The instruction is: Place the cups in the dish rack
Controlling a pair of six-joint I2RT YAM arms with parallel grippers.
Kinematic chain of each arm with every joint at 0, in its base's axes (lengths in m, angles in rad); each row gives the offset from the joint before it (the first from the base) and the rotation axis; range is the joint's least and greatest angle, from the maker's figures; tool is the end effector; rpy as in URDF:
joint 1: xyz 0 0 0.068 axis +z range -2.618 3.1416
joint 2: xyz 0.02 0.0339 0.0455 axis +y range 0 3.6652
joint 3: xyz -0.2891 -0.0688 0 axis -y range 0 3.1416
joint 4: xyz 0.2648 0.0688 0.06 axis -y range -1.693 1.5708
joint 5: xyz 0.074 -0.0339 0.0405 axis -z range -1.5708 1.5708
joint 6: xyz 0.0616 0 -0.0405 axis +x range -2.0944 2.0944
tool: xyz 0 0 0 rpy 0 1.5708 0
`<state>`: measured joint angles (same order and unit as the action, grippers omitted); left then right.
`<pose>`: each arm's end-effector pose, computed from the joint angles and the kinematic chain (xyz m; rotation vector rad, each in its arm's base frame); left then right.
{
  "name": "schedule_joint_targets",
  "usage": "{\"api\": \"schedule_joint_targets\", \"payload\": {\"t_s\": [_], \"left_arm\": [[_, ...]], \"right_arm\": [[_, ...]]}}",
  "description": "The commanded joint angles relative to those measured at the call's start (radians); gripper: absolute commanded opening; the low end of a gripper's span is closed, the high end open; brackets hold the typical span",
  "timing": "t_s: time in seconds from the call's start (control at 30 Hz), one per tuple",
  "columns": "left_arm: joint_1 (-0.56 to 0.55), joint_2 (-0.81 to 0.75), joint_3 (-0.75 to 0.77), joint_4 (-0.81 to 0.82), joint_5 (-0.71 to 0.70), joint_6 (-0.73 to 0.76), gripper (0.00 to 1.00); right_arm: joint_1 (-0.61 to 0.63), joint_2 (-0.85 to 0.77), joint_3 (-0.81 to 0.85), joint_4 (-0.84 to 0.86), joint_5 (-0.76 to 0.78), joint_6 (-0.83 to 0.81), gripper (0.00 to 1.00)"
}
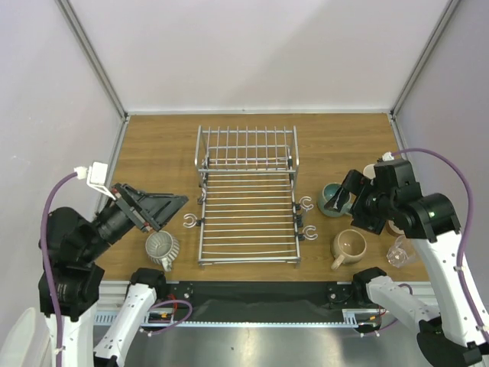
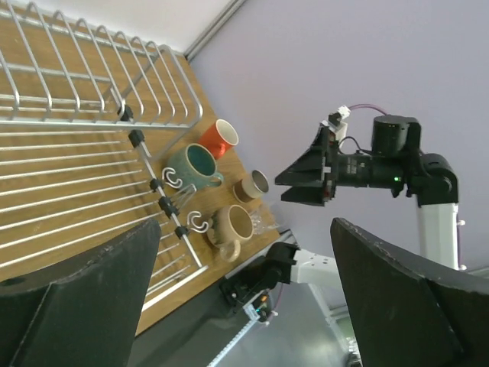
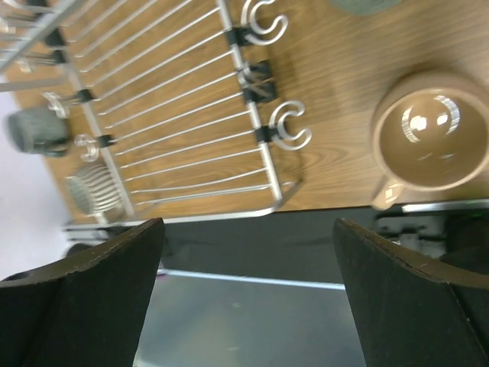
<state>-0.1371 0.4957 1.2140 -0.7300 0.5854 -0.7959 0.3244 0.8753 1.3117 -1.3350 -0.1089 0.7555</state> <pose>0.0458 -0.0407 0.4690 -0.0683 1.7104 -1.1708 0.1245 0.0489 0.3959 0.4996 2.5098 0.5791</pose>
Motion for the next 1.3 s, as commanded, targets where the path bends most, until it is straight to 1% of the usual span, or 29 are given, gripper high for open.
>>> {"api": "schedule_joint_targets", "payload": {"t_s": [0.0,0.03,0.1,0.13,0.17,0.2,0.23,0.27,0.3,0.33,0.37,0.4,0.43,0.53,0.63,0.7,0.73,0.87,0.97,1.1,1.27], "left_arm": [[0.007,0.052,-0.051,-0.057,0.045,-0.072,1.0],[0.007,0.04,-0.104,0.013,0.062,-0.098,1.0],[0.007,0.001,-0.152,0.073,0.048,-0.153,1.0],[0.007,-0.003,-0.163,0.06,-0.02,-0.154,1.0],[0.007,-0.003,-0.153,0.019,-0.063,-0.141,1.0],[0.007,0.016,-0.139,-0.033,-0.111,-0.084,1.0],[0.007,0.03,-0.11,-0.134,-0.145,-0.048,1.0],[0.007,0.055,-0.093,-0.187,-0.216,-0.016,0.98],[0.007,0.102,-0.081,-0.237,-0.246,0.044,0.97],[0.007,0.131,-0.056,-0.338,-0.28,0.067,0.94],[0.007,0.156,-0.047,-0.389,-0.371,0.086,0.93],[0.007,0.176,-0.041,-0.426,-0.415,0.121,0.89],[0.007,0.21,-0.038,-0.49,-0.476,0.129,0.84],[0.007,0.245,-0.068,-0.532,-0.616,0.156,0.81],[-0.012,0.271,-0.108,-0.569,-0.665,0.147,0.74],[-0.047,0.302,-0.14,-0.594,-0.709,0.079,0.73],[-0.082,0.313,-0.183,-0.605,-0.743,0.055,0.73],[-0.156,0.379,-0.246,-0.608,-0.811,-0.063,0.75],[-0.164,0.425,-0.278,-0.566,-0.817,-0.066,0.77],[-0.164,0.478,-0.312,-0.531,-0.871,-0.075,0.77],[-0.164,0.54,-0.358,-0.448,-0.877,-0.086,0.75]], "right_arm": [[0.001,0.019,0.027,-0.167,0.064,-0.119,1.0],[0.001,0.033,0.027,-0.158,0.055,-0.134,1.0],[-0.005,0.039,0.032,-0.115,0.006,-0.181,1.0],[-0.007,0.042,0.032,-0.099,-0.056,-0.192,1.0],[-0.005,0.044,0.031,-0.084,-0.076,-0.199,1.0],[-0.007,0.048,0.029,-0.066,-0.09,-0.202,1.0],[-0.007,0.054,0.026,-0.061,-0.104,-0.205,1.0],[-0.005,0.062,0.024,-0.056,-0.115,-0.208,1.0],[-0.007,0.074,0.024,-0.049,-0.127,-0.211,1.0],[-0.007,0.08,0.024,-0.035,-0.155,-0.216,1.0],[-0.007,0.086,0.024,-0.027,-0.164,-0.217,1.0],[-0.005,0.093,0.024,-0.007,-0.173,-0.219,1.0],[-0.007,0.096,0.024,0.002,-0.192,-0.219,1.0],[-0.007,0.105,0.027,0.025,-0.221,-0.225,1.0],[-0.007,0.113,0.021,0.037,-0.235,-0.232,1.0],[-0.005,0.117,0.017,0.043,-0.236,-0.24,1.0],[-0.005,0.117,0.02,0.045,-0.239,-0.242,1.0],[-0.007,0.12,0.023,0.048,-0.233,-0.255,1.0],[-0.007,0.122,0.02,0.048,-0.233,-0.265,1.0],[-0.007,0.12,0.026,0.051,-0.235,-0.265,1.0],[-0.007,0.113,0.026,0.053,-0.232,-0.255,1.0]]}}
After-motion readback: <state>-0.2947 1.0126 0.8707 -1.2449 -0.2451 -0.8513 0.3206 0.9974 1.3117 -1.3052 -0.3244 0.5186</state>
